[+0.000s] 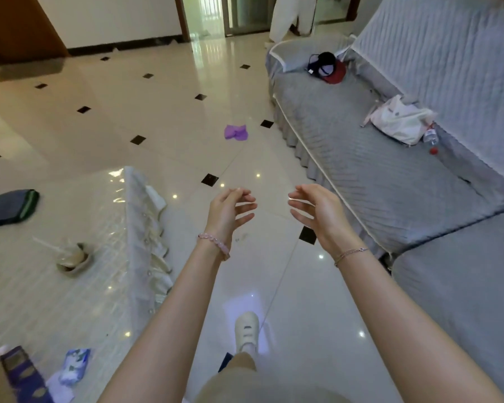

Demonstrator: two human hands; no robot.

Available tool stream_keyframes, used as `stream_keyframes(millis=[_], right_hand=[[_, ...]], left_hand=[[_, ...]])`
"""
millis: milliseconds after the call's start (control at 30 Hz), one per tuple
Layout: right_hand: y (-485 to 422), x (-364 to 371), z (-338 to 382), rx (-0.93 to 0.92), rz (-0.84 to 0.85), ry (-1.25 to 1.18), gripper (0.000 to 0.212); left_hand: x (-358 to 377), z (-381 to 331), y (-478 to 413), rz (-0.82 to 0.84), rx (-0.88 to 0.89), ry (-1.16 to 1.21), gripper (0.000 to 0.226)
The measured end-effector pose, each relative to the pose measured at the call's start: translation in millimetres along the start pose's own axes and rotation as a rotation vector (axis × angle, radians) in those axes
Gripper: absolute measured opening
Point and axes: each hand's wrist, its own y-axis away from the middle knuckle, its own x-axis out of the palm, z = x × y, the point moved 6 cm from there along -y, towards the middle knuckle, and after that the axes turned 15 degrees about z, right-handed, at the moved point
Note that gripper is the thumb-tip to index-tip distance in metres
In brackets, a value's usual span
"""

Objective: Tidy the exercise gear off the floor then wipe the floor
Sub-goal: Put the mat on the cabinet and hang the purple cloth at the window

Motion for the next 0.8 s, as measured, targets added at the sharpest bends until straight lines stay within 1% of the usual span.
stream_keyframes(millis=[133,367,633,800], right_hand=[[-82,21,25,0.015,0.014,0.01,0.014],[-208,48,61,0.022,0.043,0.006,0.012],[-357,55,85,0.041,0.094,0.03,0.014],[-476,61,108,0.089,0.146,0.031,0.015]], left_hand=[[-23,-33,-70,-0.006,-0.02,-0.003,0.019],[-66,-88,-180,-0.051,0.006,0.004,0.017],[-99,-123,-307,-0.109,0.028,0.002,0.017],[-113,-153,-409,-0.169,0.009,0.001,0.018]])
